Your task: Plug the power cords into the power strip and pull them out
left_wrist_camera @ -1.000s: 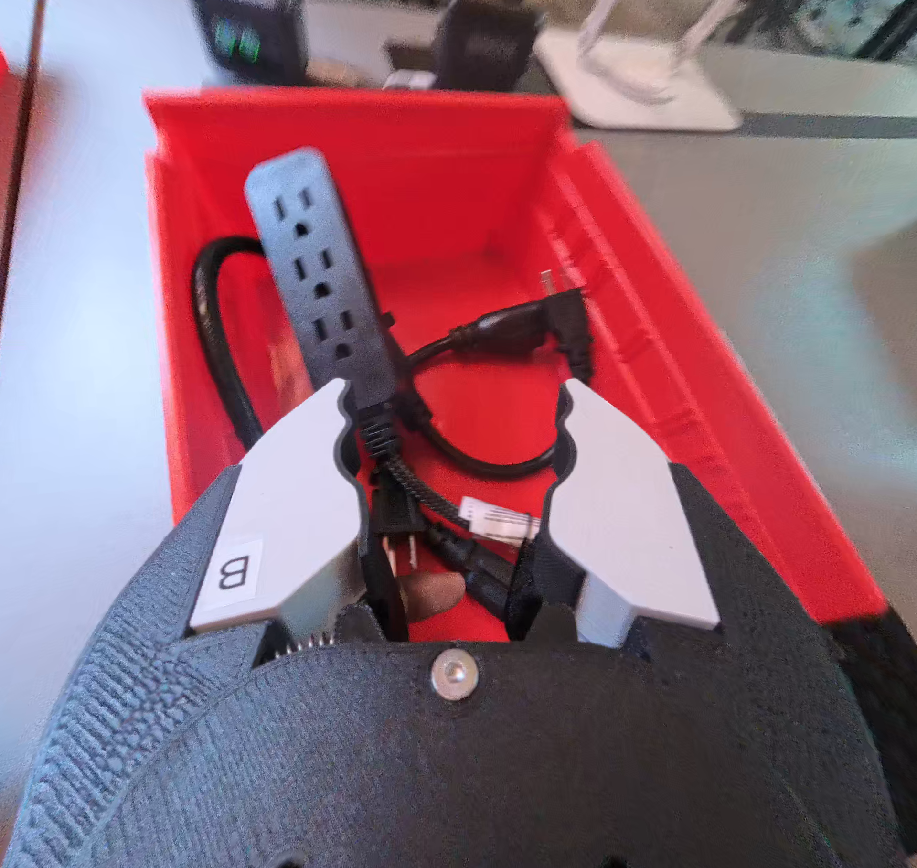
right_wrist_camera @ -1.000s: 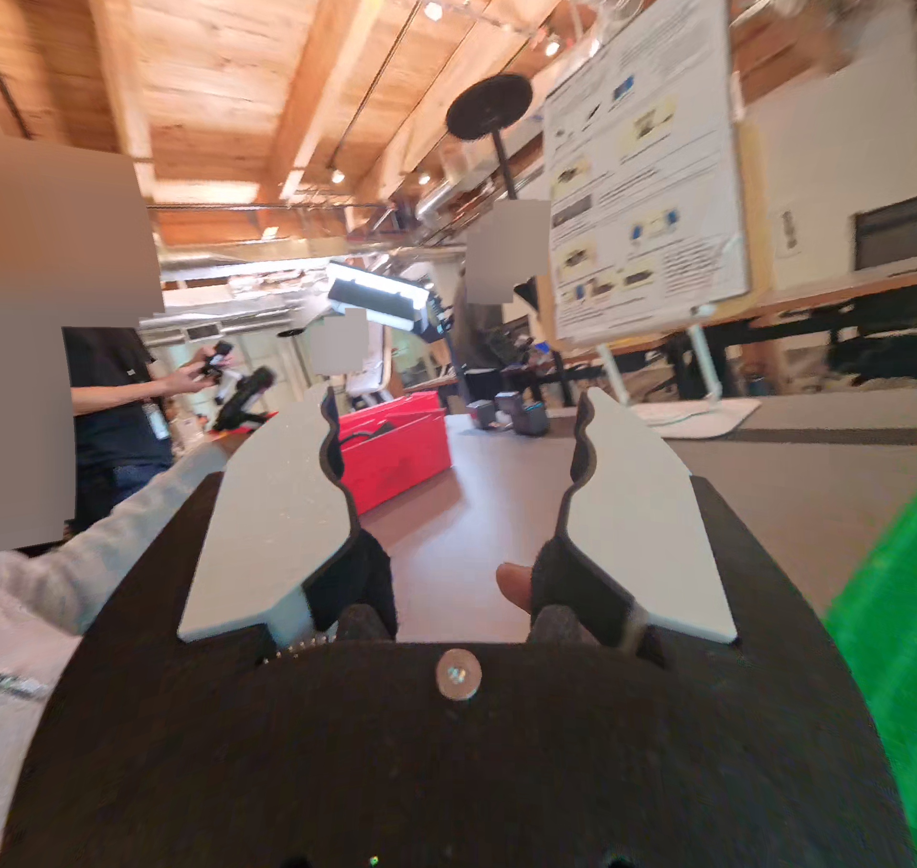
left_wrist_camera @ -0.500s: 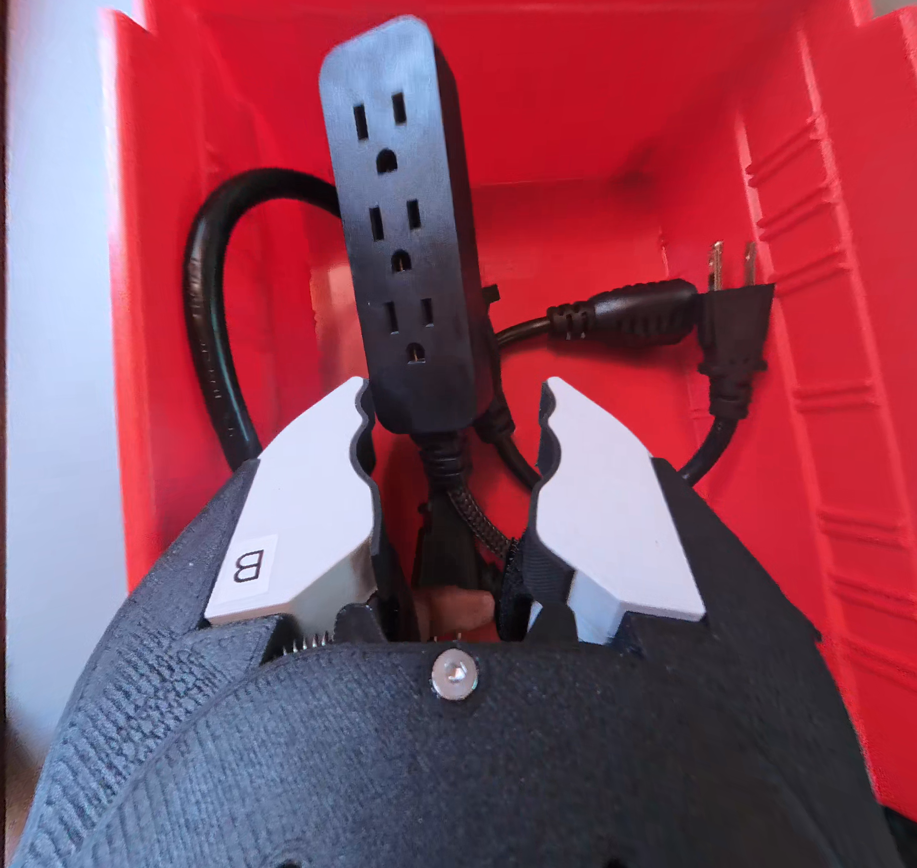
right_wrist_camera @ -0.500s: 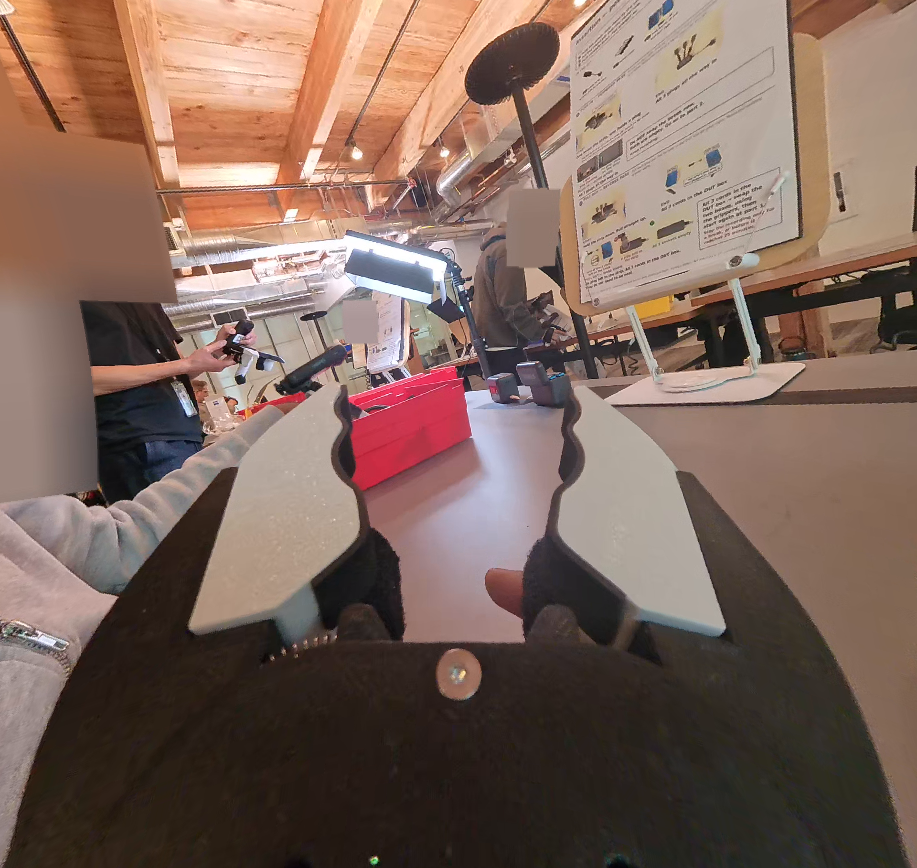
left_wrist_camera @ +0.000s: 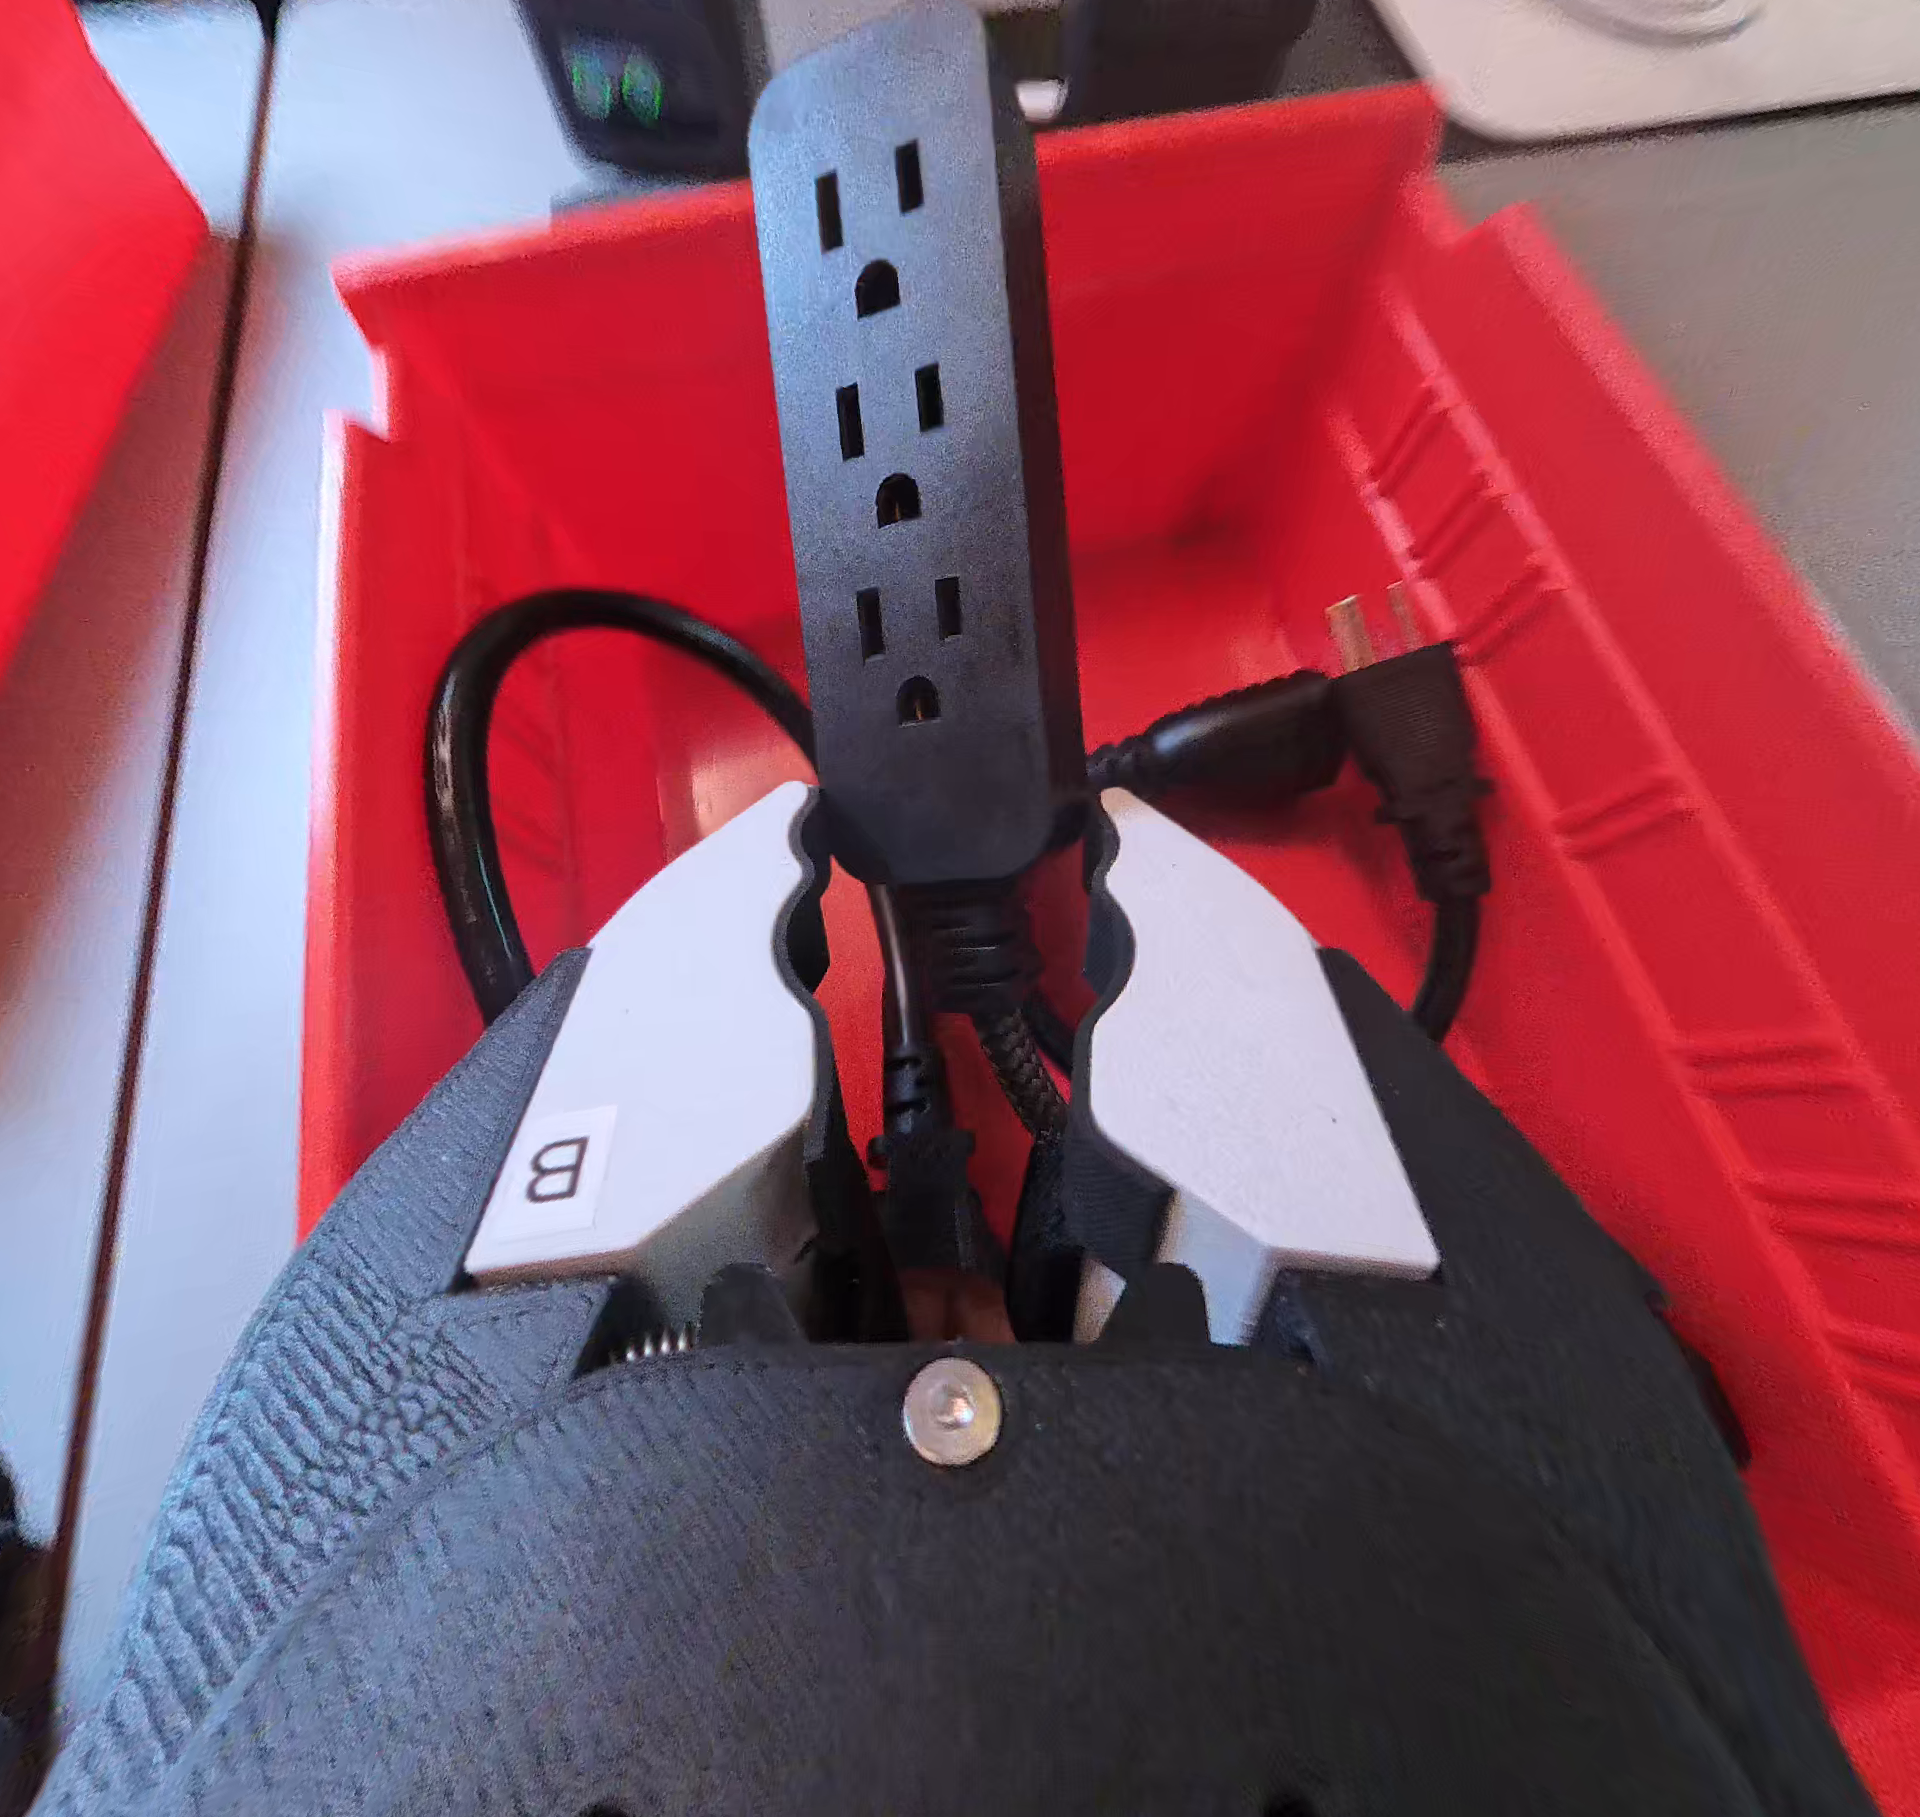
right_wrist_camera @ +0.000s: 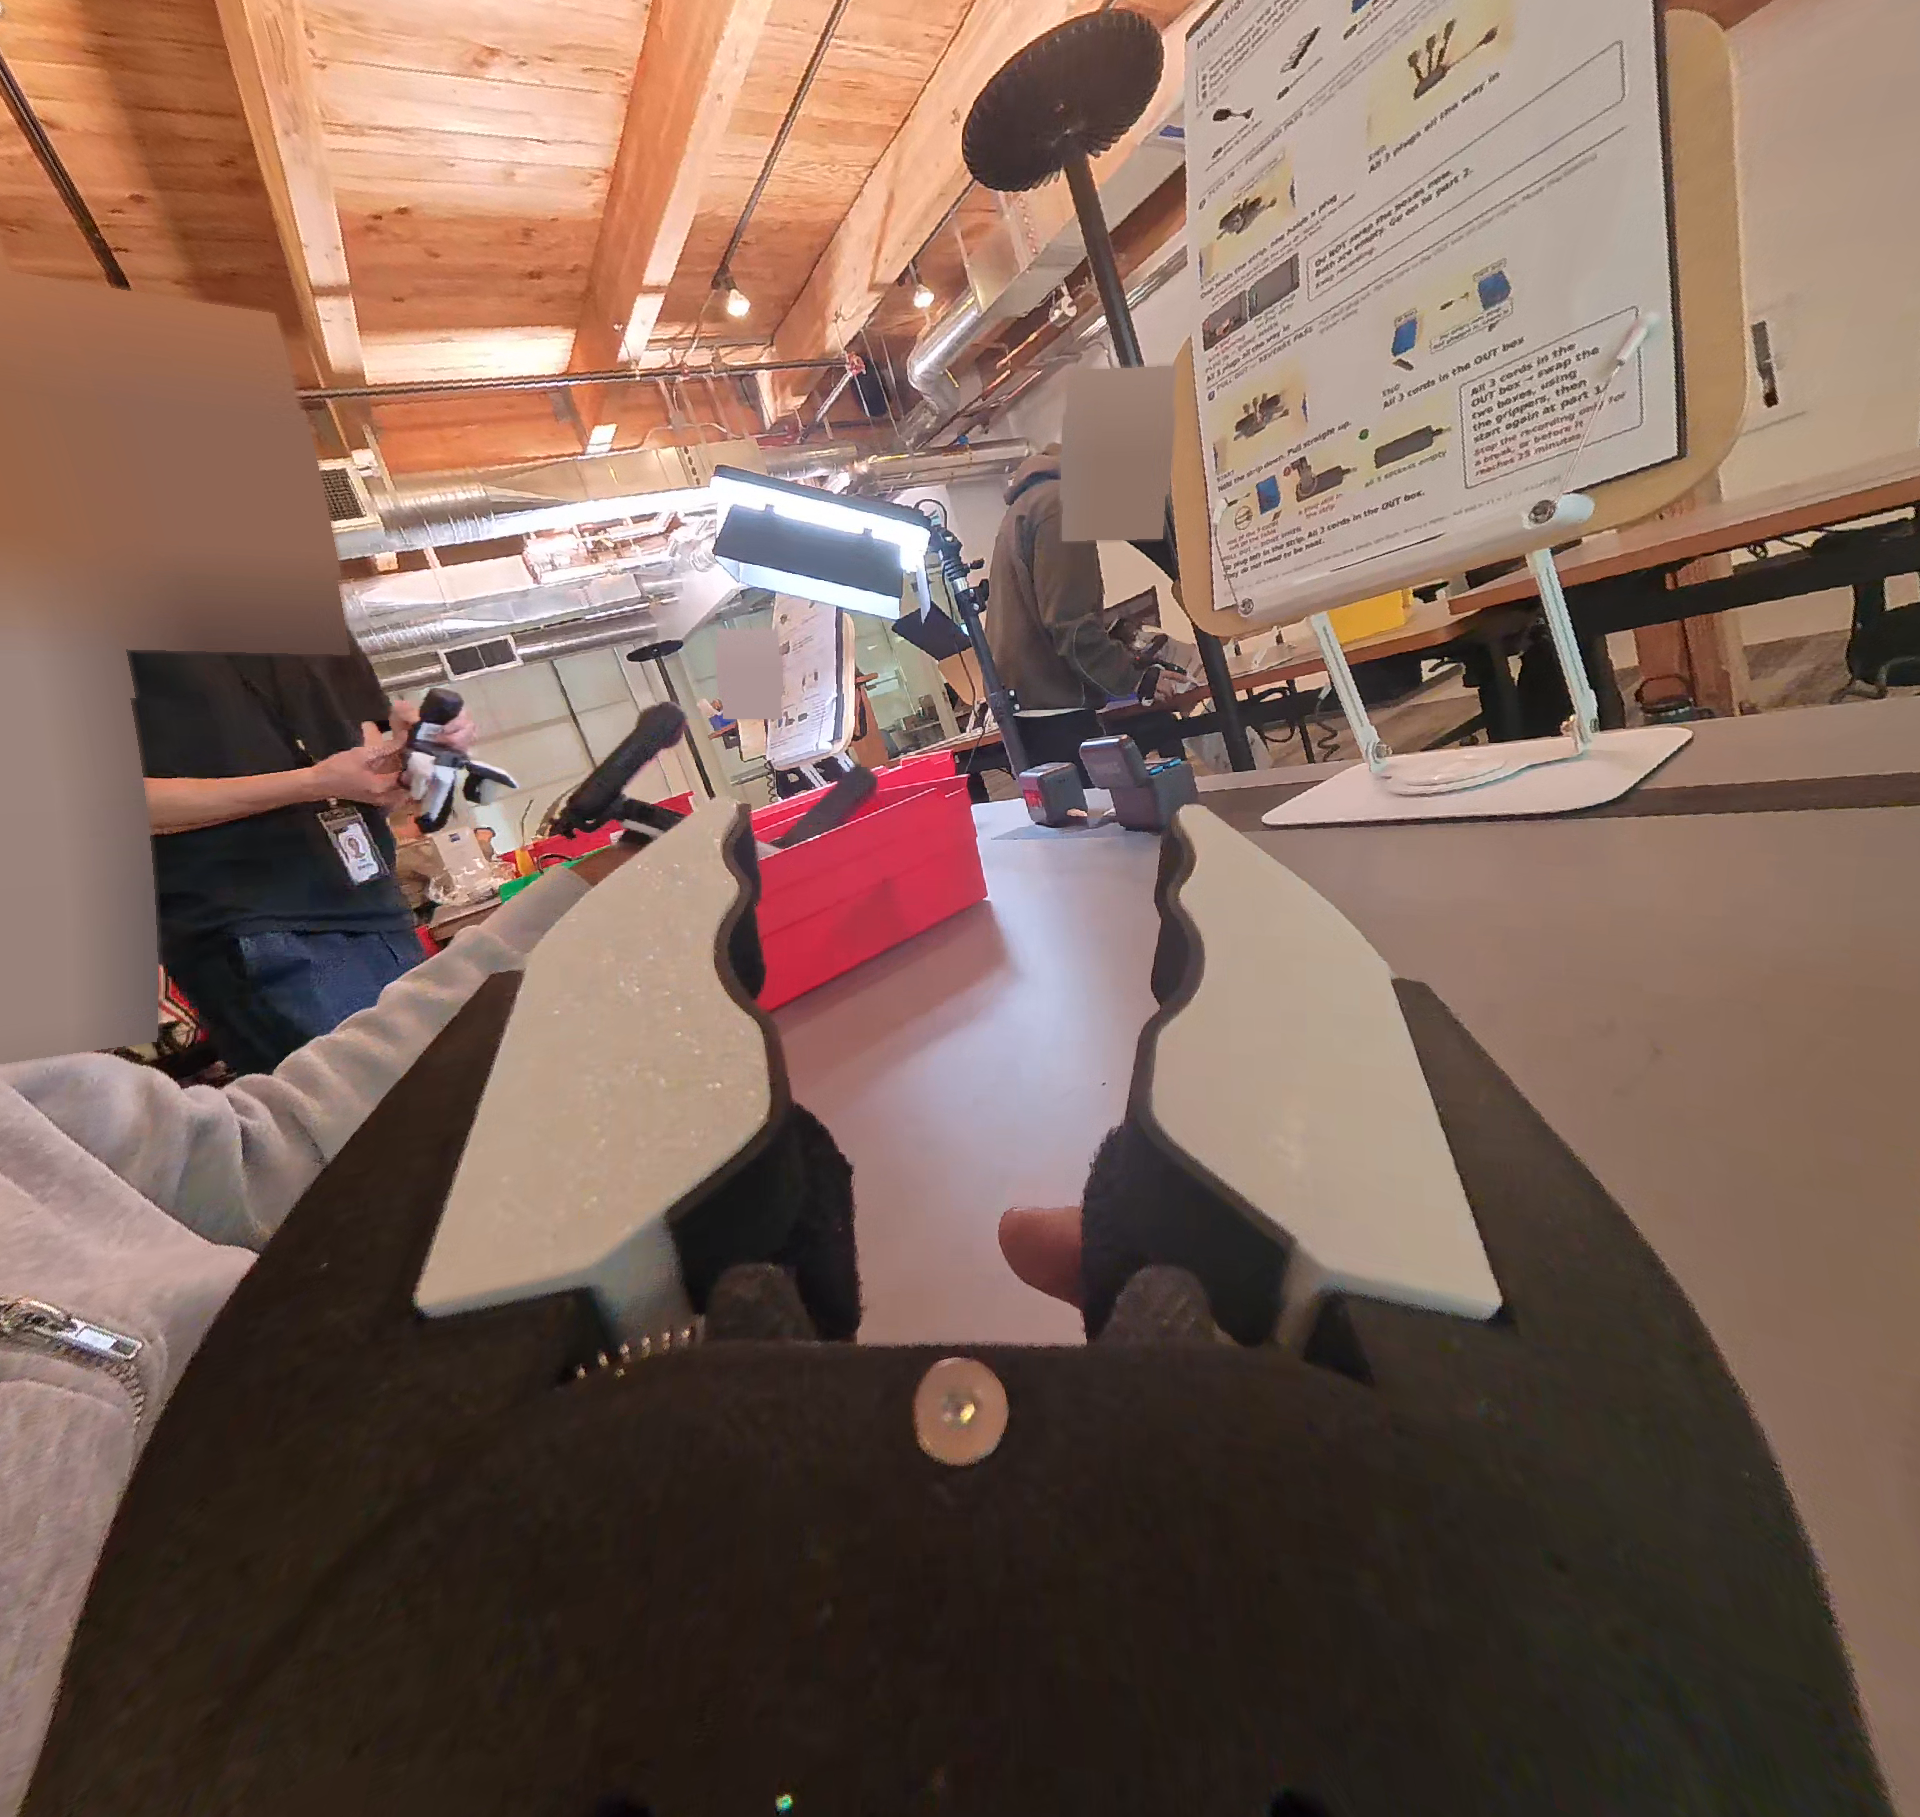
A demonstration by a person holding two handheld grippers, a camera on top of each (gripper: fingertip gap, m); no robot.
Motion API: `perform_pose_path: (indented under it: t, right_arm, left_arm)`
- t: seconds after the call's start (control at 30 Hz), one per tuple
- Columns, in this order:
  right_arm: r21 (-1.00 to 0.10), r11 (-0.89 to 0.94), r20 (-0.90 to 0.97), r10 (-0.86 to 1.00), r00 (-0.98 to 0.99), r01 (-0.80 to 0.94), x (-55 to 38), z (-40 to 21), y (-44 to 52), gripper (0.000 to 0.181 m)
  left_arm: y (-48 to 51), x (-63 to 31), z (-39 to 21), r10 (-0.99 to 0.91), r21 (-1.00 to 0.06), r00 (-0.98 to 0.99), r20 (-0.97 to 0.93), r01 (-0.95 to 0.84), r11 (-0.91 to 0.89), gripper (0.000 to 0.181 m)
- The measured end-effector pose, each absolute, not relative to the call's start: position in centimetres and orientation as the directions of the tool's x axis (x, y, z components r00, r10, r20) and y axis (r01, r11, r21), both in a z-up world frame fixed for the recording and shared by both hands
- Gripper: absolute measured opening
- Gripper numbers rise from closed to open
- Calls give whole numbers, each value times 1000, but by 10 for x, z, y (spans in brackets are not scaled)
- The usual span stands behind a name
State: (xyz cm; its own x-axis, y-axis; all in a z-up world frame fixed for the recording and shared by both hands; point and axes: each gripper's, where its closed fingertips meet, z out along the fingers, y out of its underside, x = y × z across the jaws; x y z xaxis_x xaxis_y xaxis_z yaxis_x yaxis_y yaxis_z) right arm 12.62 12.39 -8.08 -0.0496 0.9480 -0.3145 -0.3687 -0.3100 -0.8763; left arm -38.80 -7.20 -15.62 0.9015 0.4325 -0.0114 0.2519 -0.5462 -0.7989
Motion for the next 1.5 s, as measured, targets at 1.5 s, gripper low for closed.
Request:
perform_pose_path:
  t: [1.5]
  right_arm:
    - [-939, -59, 68, 934, -350, -339, 20, 25, 11, 81]
  left_arm:
    - [16, 31, -9, -589, -983, 788, -181, -129, 129, 46]
